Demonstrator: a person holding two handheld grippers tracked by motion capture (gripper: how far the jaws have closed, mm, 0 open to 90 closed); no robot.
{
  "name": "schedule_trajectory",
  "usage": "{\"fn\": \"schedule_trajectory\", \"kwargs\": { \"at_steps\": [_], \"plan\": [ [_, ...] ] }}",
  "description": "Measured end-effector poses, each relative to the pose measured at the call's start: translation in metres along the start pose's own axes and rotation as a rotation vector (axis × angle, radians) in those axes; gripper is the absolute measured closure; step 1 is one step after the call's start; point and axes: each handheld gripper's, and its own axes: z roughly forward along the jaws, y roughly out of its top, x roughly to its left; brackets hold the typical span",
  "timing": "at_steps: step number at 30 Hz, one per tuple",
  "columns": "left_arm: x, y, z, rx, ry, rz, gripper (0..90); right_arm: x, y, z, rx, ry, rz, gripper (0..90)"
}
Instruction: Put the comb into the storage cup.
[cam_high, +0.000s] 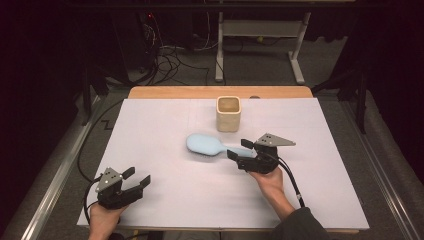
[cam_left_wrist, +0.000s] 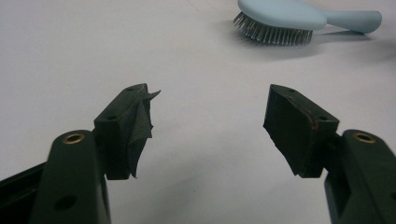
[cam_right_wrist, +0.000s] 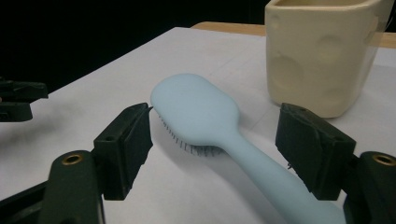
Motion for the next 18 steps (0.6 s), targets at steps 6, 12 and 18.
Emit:
{"fn": "schedule_trajectory", "kwargs": {
  "at_steps": [6, 12, 18],
  "plan": [
    [0.0, 0.0, 0.0, 0.002, -0.001, 0.003, 32.4, -0.001, 0.003, 0.008, 0.013, 0.006, 0.005, 27.8],
    [0.001, 0.0, 0.0, -0.005, 0.007, -0.002, 32.4, -0.001, 0.006, 0.018, 0.045, 0.003, 0.005, 28.3],
    [0.0, 0.0, 0.0, -0.003, 0.006, 0.002, 32.4, 0.0, 0.011, 0.024, 0.076, 0.008, -0.005, 28.6]
  ]
}}
